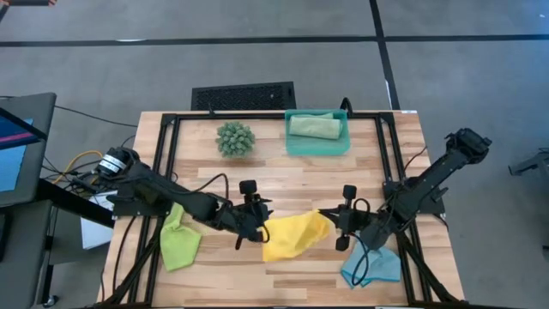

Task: Roll microfiber towels into tight, uniform cylinder then place into a basket
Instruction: Roll the yellow microfiber cloth

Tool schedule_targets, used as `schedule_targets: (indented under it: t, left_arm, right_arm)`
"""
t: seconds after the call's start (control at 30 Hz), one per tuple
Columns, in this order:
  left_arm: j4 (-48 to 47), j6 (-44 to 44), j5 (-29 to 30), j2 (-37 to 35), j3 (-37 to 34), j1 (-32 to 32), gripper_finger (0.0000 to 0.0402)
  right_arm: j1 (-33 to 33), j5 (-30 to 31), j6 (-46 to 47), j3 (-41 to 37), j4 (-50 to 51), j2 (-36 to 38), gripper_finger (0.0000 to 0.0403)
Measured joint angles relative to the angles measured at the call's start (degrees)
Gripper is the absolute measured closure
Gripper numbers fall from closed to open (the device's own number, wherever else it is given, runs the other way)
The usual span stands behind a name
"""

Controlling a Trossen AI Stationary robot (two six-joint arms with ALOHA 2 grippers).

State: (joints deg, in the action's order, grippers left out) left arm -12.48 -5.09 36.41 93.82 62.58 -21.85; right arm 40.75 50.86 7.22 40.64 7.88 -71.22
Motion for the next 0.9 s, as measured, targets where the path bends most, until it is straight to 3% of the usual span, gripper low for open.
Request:
schedule_targets:
  t: [0.1, 0.2, 0.4, 0.53, 0.67, 0.9]
  left_arm:
    - [9.2, 3.3, -8.1, 0.0, -3.3, 1.3, 0.0239]
    - [25.3, 8.3, -15.5, 0.0, -8.8, 2.3, 0.0235]
    - [48.9, 11.9, -18.3, 0.0, -17.8, 3.0, 0.0234]
    - [51.3, 12.1, -21.9, 0.0, -18.3, 3.2, 0.0226]
    - [51.2, 11.1, -24.2, 0.0, -18.4, 3.6, 0.0209]
    - [51.1, 12.1, -24.1, 0.3, -18.3, 3.6, 0.0199]
  right_arm:
    - [0.0, 0.0, 0.5, 0.0, 0.0, 0.0, 0.0389]
    - [0.0, 0.0, 1.4, 0.0, 0.0, 0.0, 0.0386]
    - [-0.6, 0.1, 1.9, 0.0, 0.0, 0.0, 0.039]
    - [-2.7, -0.3, 3.6, 0.0, -0.2, -0.1, 0.0389]
    - [-7.6, -4.4, 8.4, 0.0, 0.7, -1.5, 0.0392]
    - [-18.9, -4.4, 24.2, 0.0, 13.5, -5.2, 0.0394]
